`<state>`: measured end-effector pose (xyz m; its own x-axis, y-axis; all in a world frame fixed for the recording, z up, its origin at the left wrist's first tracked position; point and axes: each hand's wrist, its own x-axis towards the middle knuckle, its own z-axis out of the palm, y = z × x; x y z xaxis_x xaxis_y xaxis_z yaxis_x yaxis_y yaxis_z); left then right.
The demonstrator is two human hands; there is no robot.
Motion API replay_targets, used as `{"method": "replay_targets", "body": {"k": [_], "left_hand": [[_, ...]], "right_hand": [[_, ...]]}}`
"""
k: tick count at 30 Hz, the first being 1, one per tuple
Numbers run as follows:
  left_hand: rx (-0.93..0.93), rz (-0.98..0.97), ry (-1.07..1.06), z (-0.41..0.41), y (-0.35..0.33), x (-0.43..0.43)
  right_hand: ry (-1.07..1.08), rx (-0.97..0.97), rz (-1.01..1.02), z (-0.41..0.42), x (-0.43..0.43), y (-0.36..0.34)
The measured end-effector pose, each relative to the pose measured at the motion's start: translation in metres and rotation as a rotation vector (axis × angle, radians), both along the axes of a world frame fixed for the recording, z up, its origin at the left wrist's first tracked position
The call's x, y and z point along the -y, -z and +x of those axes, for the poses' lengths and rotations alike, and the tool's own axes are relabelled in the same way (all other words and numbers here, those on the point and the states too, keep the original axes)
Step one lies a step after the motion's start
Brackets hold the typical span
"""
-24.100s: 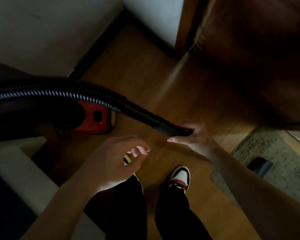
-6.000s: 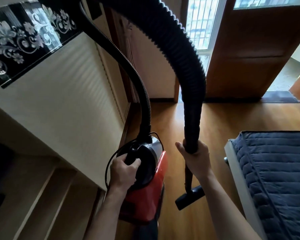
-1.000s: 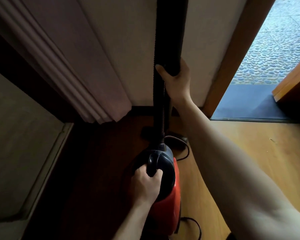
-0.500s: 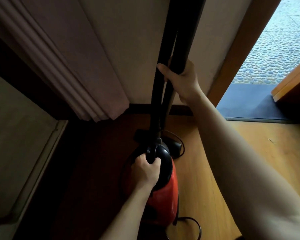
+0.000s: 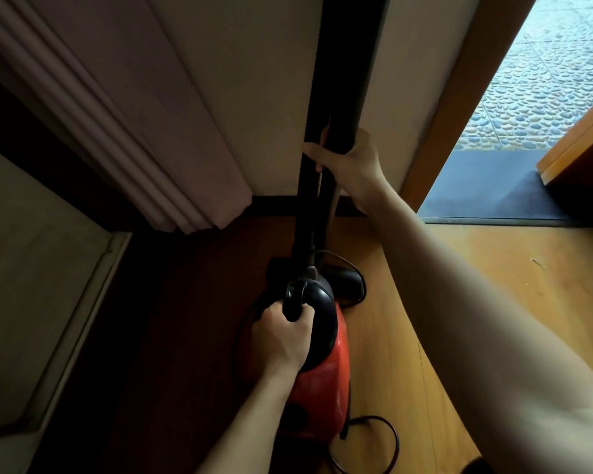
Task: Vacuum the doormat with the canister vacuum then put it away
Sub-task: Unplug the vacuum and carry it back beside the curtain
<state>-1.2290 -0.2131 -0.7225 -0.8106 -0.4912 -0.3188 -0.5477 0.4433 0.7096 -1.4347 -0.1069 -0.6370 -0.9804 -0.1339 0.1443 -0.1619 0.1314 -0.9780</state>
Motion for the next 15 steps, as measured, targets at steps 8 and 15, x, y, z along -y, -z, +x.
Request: {"method": "replay_targets", "body": {"k": [8,15], "left_hand": [[-0.052,-0.164,0.221,0.016,-0.003,0.021],[0.082,-0.122,0.322,0.013,-0.016,0.023]], "right_hand": [[0.051,0.010,-0.009,-0.001,0.003,0.010],[0.004,0.120,0.164,0.014,-0.013,0.037]]}}
